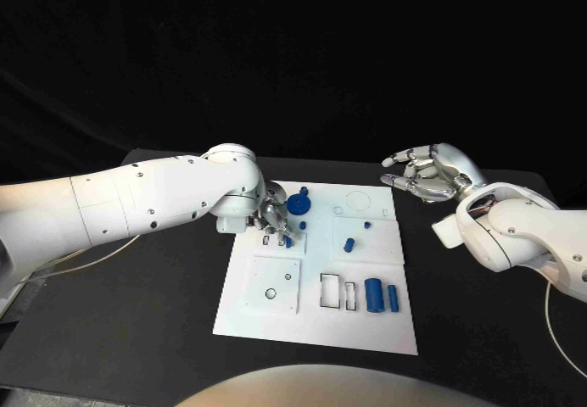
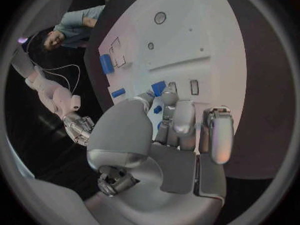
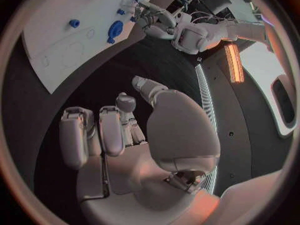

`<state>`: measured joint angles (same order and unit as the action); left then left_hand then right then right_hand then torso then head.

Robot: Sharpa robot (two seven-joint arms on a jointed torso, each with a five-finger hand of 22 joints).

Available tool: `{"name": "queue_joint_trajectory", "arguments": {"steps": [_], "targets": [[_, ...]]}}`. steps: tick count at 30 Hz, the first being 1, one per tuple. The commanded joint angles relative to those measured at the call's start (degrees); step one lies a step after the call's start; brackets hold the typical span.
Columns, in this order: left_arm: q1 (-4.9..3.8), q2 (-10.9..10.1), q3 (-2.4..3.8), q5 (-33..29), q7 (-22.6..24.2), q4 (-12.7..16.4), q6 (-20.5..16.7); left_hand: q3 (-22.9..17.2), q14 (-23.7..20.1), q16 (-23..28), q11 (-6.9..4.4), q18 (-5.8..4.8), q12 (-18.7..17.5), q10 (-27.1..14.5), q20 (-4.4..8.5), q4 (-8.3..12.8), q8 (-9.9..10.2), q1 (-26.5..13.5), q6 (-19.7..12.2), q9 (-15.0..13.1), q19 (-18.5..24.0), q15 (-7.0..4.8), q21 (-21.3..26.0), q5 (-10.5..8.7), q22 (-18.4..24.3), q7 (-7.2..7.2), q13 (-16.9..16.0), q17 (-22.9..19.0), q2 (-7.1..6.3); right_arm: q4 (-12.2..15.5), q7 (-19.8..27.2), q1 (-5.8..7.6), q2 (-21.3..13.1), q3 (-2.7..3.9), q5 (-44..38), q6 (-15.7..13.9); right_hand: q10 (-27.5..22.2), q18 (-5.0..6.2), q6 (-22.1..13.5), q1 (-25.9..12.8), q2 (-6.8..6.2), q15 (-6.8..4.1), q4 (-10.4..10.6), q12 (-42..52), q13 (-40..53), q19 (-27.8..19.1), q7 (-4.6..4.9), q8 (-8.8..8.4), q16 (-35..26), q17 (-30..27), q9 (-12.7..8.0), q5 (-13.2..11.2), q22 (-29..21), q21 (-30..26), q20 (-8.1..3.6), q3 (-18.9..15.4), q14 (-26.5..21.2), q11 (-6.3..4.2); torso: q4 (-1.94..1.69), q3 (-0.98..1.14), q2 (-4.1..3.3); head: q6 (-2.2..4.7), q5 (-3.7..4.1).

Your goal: Assemble the parts on the task board

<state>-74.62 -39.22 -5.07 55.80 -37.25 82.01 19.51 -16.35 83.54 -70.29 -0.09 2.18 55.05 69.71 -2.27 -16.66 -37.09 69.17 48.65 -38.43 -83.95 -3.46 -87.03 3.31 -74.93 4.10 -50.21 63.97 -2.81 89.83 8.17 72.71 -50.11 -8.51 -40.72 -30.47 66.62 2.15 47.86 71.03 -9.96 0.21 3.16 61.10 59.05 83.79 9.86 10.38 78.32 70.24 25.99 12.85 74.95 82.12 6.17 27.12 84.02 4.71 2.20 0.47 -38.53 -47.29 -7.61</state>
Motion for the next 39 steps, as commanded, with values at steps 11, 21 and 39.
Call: {"name": "queue_joint_trajectory", "arguments": {"steps": [11,21,39], "targets": [[0.20,0.62,-0.07,-1.25,0.56,-0.85,1.40,-2.40,0.22,-0.29,0.02,-0.69,-0.41,-0.59,0.11,0.05,0.14,1.43,-0.55,-0.19,-2.44,-0.24,-0.14,-0.26,-7.94,0.09,0.42,-0.11,-0.38,-0.03,0.05,-0.11,0.16,0.02,-0.09,0.97,-0.13,0.35,0.04,-0.42,0.14,0.00,0.14,-0.05,0.10,-0.10,-0.07,0.06,-0.06,0.06,-0.05,0.39,8.02,-0.04,0.17,0.13,1.32,-0.06,0.07,-0.01,-0.03,-0.26,0.13],[0.26,0.55,-0.18,-2.60,1.12,-1.08,1.20,-17.27,0.17,-0.31,-0.22,-0.69,-2.19,-1.80,0.36,2.14,0.56,6.27,-1.16,-0.80,-2.43,-0.55,-0.14,-0.24,-8.06,-0.03,2.41,-0.17,-3.90,-0.07,0.06,-0.13,0.16,0.01,-0.09,1.04,-0.10,0.35,0.06,-0.39,0.19,0.00,0.15,-0.04,0.08,-0.11,-0.06,0.08,-0.15,-0.07,-0.07,0.46,8.00,-0.08,0.16,0.20,1.30,-0.06,-0.08,0.02,-0.01,-0.46,0.33],[0.27,-1.67,-0.16,-8.56,3.16,0.25,-4.42,-40.10,0.18,-0.43,-0.15,-0.87,-0.54,0.50,0.36,14.76,-3.98,-3.77,-1.27,-6.49,-2.88,-0.46,-0.51,9.76,-9.13,0.24,1.95,-0.15,-9.32,-0.25,-0.04,-0.20,0.11,0.01,-0.04,1.15,-0.04,0.34,0.07,-0.51,0.20,0.01,0.26,0.02,0.11,-0.07,-0.05,0.10,-0.11,0.02,-0.10,0.47,8.04,-0.04,0.16,0.18,1.33,-0.04,-0.15,0.01,0.00,-0.52,0.10]]}}
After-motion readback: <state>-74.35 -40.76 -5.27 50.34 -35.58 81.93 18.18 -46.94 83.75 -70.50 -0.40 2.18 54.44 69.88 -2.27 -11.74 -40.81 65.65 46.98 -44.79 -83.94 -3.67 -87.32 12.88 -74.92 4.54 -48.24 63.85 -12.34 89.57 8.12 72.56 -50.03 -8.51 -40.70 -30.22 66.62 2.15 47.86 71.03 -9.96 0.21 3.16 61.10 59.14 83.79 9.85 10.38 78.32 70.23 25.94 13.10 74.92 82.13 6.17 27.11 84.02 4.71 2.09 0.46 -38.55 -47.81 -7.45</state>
